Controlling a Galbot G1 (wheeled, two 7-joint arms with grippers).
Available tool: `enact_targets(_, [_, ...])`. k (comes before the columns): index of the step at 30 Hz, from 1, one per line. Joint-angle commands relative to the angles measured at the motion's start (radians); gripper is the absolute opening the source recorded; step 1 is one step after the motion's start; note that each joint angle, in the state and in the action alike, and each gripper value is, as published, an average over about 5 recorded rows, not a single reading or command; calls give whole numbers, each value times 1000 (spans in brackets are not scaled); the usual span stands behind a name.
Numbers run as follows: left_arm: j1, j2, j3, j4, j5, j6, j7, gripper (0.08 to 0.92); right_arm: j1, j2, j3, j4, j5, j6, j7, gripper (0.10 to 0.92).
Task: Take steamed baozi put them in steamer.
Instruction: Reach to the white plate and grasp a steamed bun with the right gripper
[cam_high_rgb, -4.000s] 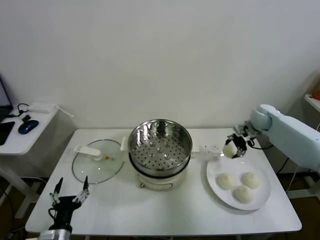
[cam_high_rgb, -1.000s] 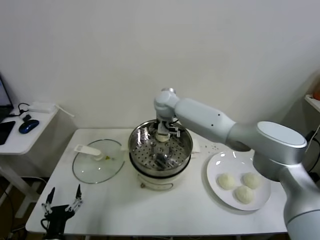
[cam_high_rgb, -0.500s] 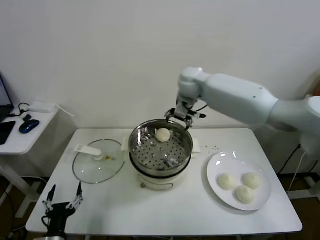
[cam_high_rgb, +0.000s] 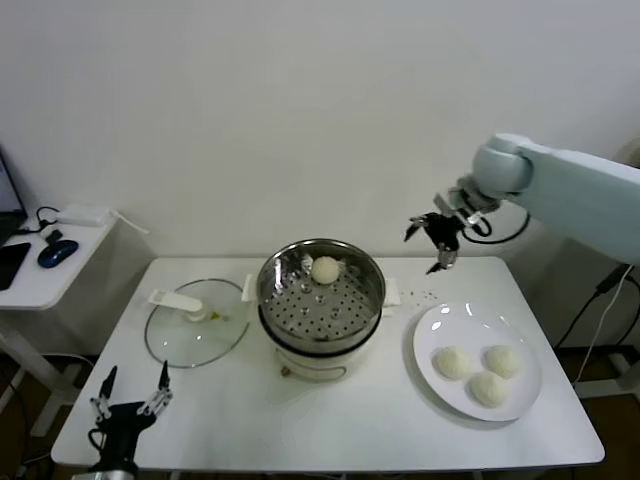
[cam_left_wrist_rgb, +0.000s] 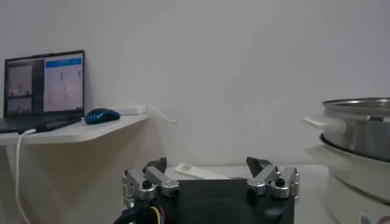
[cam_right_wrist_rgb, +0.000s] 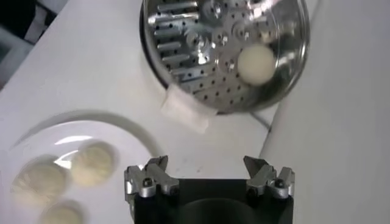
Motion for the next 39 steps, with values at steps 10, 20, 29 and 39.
enact_targets(10, [12, 0, 1, -10, 2, -2, 1, 823, -371, -192, 150, 67, -57, -153, 56, 823])
enact_targets(20, [20, -3, -2, -15, -5, 4, -2, 823, -443, -110, 159, 25, -70, -168, 71, 823])
enact_targets(29, [7, -8, -2, -10, -12, 10, -2, 823, -466, -78, 164, -16, -101, -162, 72, 823])
enact_targets(39, [7, -7, -4, -2, -24, 11, -3, 823, -502, -42, 198, -65, -139, -153, 78, 823])
